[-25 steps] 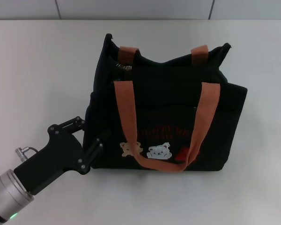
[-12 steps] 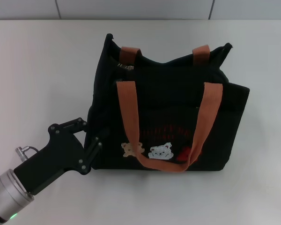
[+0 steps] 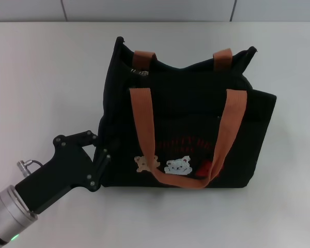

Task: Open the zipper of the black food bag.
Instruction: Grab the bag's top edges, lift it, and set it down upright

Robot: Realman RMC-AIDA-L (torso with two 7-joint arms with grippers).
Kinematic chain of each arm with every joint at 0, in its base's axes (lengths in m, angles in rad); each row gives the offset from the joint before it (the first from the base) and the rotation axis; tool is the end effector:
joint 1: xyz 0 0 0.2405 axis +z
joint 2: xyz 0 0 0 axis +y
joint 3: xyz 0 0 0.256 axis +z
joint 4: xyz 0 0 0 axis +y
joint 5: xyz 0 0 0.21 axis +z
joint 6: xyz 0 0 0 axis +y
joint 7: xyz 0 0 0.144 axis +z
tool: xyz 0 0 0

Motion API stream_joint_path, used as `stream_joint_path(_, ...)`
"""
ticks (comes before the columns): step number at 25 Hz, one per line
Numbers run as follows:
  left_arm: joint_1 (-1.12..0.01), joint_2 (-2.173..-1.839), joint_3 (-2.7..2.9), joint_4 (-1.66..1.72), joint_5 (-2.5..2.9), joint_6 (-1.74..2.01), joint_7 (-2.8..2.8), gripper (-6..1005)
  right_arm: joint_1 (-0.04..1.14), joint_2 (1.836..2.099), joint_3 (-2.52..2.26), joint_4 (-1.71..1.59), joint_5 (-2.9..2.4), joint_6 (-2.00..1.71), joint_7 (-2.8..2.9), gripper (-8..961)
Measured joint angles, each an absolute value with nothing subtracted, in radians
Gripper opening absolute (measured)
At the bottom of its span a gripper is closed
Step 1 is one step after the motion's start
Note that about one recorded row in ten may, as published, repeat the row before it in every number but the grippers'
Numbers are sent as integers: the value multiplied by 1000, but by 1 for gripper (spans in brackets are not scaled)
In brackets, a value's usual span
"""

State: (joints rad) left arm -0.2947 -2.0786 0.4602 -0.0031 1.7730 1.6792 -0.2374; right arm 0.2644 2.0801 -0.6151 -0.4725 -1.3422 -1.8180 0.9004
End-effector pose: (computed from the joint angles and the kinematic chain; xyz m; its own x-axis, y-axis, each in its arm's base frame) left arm -0.3026 0.2095 -0.0559 0.7080 -0.1490 0.6904 0.3676 -0.7569 -0.5403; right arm 0.2940 0.2590 0.0551 0.4861 0.1831 -0.8545 -0.5147 -0.7302 -0.4493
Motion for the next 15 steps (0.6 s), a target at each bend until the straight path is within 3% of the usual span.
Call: stream_joint_path(15, -342, -2073, 399, 81, 1770, 1816, -209, 133, 261, 2080, -596, -473, -1342, -1847, 900, 738)
